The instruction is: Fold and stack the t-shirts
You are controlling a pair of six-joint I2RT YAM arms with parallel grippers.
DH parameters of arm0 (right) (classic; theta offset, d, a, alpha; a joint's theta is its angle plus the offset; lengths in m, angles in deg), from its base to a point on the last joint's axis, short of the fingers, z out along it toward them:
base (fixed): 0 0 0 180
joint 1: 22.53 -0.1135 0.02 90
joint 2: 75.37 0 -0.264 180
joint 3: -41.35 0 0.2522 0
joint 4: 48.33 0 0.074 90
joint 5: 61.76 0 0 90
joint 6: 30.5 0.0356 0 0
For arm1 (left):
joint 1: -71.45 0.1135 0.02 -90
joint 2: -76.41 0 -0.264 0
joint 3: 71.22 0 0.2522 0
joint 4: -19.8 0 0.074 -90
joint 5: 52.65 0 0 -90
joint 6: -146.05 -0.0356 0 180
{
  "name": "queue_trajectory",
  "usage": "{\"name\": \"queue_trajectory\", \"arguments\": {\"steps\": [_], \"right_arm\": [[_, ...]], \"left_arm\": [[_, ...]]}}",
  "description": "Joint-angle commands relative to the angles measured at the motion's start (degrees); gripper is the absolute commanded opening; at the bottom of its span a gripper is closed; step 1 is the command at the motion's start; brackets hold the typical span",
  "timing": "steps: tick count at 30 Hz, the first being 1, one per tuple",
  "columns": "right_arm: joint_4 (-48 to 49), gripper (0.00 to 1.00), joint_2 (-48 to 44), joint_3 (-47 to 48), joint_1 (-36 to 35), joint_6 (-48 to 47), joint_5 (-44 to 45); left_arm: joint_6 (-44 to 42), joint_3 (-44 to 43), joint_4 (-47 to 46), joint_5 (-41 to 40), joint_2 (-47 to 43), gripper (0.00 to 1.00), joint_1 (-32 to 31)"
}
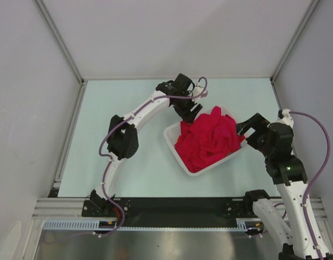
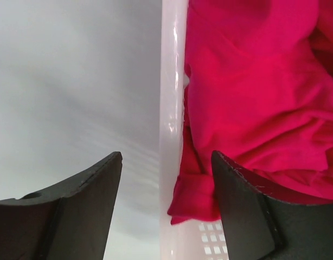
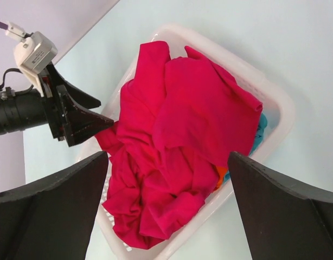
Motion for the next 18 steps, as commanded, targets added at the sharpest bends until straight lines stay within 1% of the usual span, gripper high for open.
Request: {"name": "queue_trajectory", "arguments": {"steps": [1, 4, 5, 7, 10, 12, 13, 15, 16, 18], "right_arm": [[-2.5, 1.00, -2.1, 2.4, -0.1, -0.4, 1.7], [-3.7, 1.00, -2.6, 2.2, -0.2, -0.1, 2.4], [-4.1, 1.00, -2.7, 2.2, -0.2, 0.0, 2.6], [-4.6, 1.00, -2.9, 2.3, -0.1, -0.1, 3.0], [-4.8, 1.00, -3.4, 2.3, -0.2, -0.1, 3.7], [-5.1, 1.00, -3.5, 2.4, -0.2, -0.1, 3.9], [-5.2, 1.00, -3.5, 2.4, -0.2, 0.0, 4.2], [-5.2, 1.00, -3.5, 2.1, -0.2, 0.0, 4.4], [-5.2, 1.00, -3.5, 2.1, -0.2, 0.1, 4.4], [-5.2, 1.00, -3.5, 1.8, -0.2, 0.2, 4.0]], "left_arm": [[1.4, -3.7, -2.4, 0.4, 2.4, 0.72, 0.0], [2.5, -3.8, -3.8, -0.9, 3.0, 0.69, 0.0], [2.5, -3.8, -4.1, -1.4, 3.1, 0.65, 0.0], [2.1, -3.7, -5.3, -1.8, 3.6, 0.60, 0.1], [1.5, -3.8, -5.9, -1.8, 4.5, 0.60, 0.1], [1.8, -3.8, -6.3, -2.0, 5.1, 0.57, 0.1], [2.0, -3.7, -6.3, -3.0, 5.3, 0.52, 0.1], [2.4, -3.6, -6.9, -4.4, 6.0, 0.47, 0.1], [3.0, -3.7, -7.0, -5.1, 6.0, 0.40, 0.1], [3.8, -3.4, -7.6, -5.7, 6.5, 0.31, 0.1]]}}
